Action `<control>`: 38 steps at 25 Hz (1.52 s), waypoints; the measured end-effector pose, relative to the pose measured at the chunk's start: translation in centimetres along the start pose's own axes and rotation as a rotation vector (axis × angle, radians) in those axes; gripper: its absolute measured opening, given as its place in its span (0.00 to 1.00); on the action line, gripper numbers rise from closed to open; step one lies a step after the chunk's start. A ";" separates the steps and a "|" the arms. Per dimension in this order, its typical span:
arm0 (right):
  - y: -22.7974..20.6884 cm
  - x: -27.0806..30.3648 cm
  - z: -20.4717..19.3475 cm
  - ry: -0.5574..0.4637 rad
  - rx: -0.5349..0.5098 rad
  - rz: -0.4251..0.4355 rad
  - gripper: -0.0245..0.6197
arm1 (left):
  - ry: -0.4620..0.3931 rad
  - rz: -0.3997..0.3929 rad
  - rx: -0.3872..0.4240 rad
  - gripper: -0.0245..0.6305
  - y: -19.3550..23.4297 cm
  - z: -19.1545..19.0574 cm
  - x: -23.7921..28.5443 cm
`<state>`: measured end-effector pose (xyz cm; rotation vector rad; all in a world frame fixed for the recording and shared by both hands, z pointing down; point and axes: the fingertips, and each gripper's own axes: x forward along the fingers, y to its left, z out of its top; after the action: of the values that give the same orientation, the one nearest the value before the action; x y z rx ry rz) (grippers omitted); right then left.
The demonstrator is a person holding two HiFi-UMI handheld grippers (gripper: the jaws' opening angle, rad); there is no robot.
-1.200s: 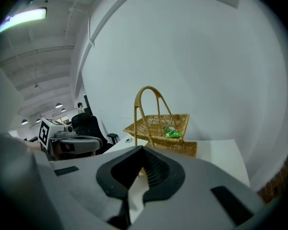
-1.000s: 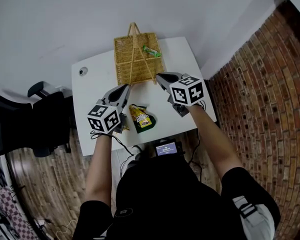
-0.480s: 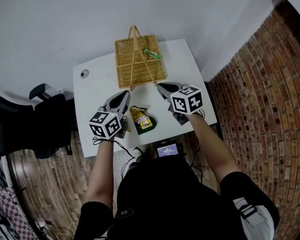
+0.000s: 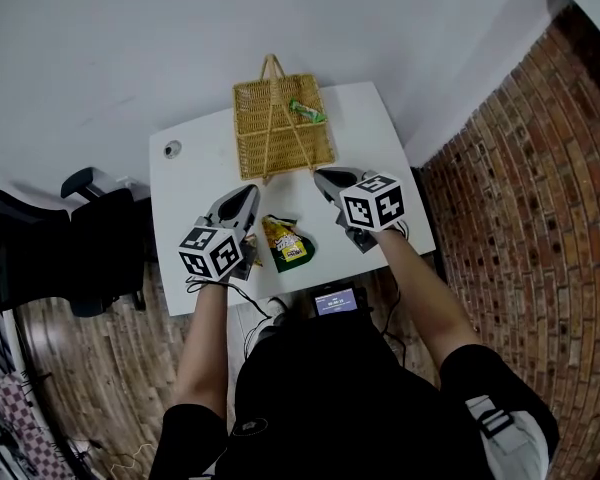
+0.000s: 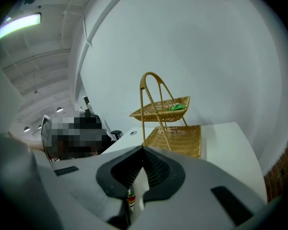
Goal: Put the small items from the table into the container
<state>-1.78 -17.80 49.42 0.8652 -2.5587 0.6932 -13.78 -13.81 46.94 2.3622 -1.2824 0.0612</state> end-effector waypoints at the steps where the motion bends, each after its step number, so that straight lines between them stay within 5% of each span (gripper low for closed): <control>1: 0.0 0.1 -0.1 0.003 0.001 0.002 0.05 | 0.005 0.010 -0.001 0.05 0.3 -0.2 -0.1; 9: 0.2 0.8 -0.8 0.018 0.008 0.022 0.05 | 0.067 0.137 -0.081 0.05 3.2 -3.9 -1.6; 13: 0.5 1.3 -1.0 0.025 0.010 0.034 0.05 | 0.143 0.176 -0.125 0.29 4.0 -7.2 -2.3; 21: 0.9 2.0 -2.0 0.051 0.012 0.059 0.05 | 0.296 0.321 -0.172 0.49 5.8 -13.8 -4.7; 38: 0.2 1.7 -3.2 0.082 0.014 0.063 0.05 | 0.403 0.481 -0.175 0.55 6.8 -19.8 -5.6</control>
<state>-2.63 -16.70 52.80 0.7471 -2.5198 0.7509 -19.02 -4.51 65.84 1.7364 -1.5371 0.5214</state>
